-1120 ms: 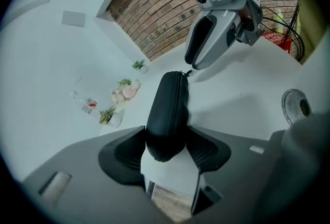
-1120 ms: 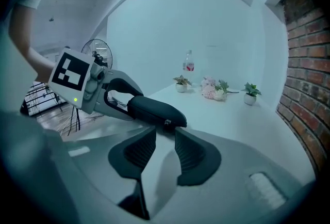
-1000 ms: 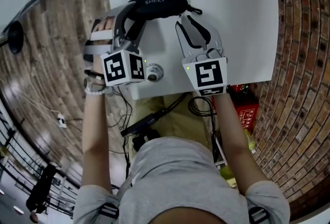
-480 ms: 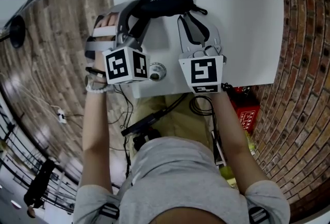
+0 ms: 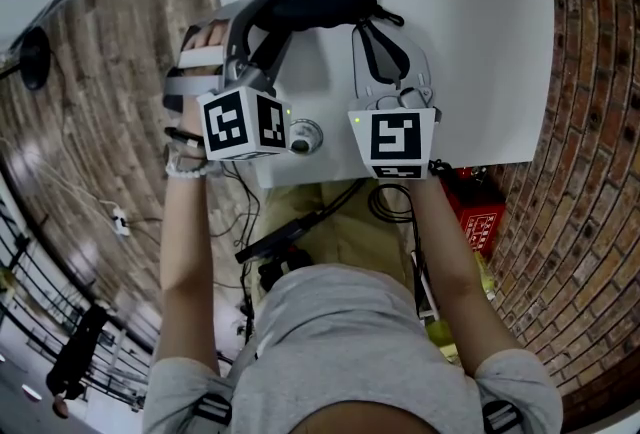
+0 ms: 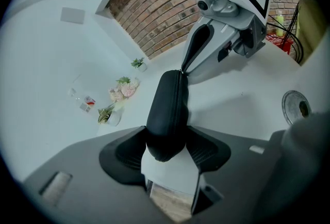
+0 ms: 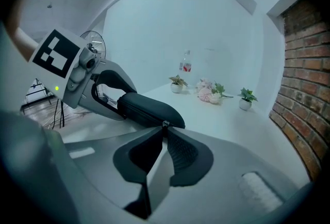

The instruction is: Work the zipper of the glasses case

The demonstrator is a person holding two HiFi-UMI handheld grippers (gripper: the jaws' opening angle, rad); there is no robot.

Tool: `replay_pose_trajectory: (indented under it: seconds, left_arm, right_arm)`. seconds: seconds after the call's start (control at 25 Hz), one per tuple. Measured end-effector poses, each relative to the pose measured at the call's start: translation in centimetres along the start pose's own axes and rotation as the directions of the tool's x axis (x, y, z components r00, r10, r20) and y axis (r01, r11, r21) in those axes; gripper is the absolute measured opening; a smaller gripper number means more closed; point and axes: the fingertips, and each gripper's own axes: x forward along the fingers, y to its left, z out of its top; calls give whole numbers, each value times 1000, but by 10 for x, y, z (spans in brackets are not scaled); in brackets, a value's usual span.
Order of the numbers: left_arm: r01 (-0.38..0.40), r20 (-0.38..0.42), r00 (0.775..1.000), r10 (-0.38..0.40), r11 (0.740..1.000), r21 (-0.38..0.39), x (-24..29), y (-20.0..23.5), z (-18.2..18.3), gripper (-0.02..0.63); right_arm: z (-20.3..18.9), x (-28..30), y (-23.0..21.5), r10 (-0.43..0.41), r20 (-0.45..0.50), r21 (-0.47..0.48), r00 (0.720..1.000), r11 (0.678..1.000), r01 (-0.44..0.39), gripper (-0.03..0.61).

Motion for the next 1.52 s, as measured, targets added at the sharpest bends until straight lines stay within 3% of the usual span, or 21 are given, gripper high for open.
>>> replay_pose_trajectory:
  seconds: [0.24, 0.6, 1.08, 1.24, 1.52]
  left_arm:
    - [0, -3, 1000, 0, 1000, -1, 1, 1, -1, 249]
    - [-1, -4, 1000, 1, 1000, -2, 3, 1, -1, 250]
    - [-2, -2, 1000, 2, 1000, 4, 3, 1, 0, 250]
    - [-4, -2, 1000, 4, 1000, 3, 3, 1, 0, 250]
    - [-6, -2, 1000, 6, 1000, 4, 3, 1, 1, 250]
  right_arm:
    - [1, 0, -1, 12, 17, 43, 1000, 999, -12, 31]
    - [-1, 0, -1, -17, 9, 3, 1000, 1000, 17, 61]
    - [-1, 3, 4, 5, 6, -14, 1000, 1000, -5, 44]
    - [0, 2, 2, 26, 18, 24, 1000, 999, -27, 29]
    - [2, -1, -2, -50, 15, -59, 999, 997, 50, 32]
